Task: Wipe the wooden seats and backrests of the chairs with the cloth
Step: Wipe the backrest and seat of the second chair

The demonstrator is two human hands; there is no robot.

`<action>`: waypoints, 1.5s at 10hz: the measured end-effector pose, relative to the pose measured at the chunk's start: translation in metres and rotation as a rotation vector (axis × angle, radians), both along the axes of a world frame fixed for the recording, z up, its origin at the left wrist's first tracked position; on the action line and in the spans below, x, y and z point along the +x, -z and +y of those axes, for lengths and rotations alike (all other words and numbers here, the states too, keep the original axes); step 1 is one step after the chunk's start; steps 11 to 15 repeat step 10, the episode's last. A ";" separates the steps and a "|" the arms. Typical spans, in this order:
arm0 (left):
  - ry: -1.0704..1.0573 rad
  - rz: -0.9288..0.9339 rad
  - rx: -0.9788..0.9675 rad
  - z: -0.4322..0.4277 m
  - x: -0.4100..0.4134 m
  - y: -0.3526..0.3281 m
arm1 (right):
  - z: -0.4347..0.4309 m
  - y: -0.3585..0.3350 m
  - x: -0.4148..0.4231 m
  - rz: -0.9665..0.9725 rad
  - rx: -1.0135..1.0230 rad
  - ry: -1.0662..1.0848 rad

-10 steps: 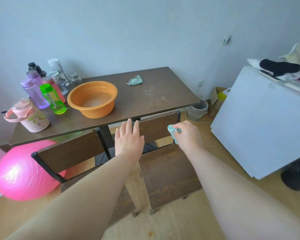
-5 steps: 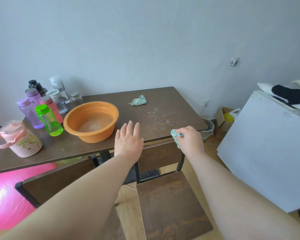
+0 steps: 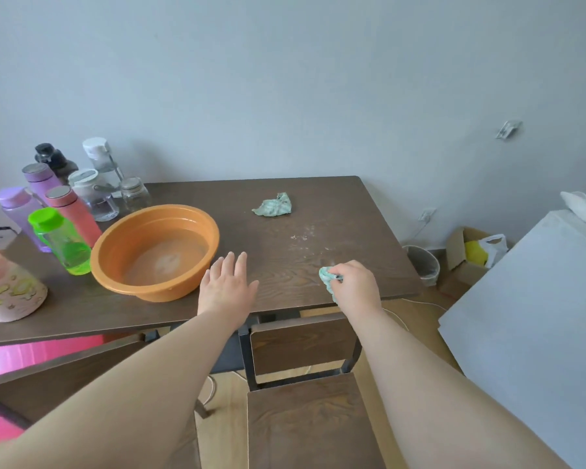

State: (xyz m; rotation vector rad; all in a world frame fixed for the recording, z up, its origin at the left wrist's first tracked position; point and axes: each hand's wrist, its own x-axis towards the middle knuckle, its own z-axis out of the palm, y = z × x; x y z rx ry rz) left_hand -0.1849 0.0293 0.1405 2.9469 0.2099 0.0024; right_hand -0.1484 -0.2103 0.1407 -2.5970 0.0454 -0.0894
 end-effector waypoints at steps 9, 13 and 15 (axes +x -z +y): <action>-0.147 0.083 -0.007 -0.025 0.106 0.083 | 0.026 0.129 0.155 0.453 -0.102 -0.269; -0.139 0.082 0.008 -0.022 0.098 0.071 | 0.027 0.113 0.146 0.398 -0.159 -0.321; -0.139 0.082 0.008 -0.022 0.098 0.071 | 0.027 0.113 0.146 0.398 -0.159 -0.321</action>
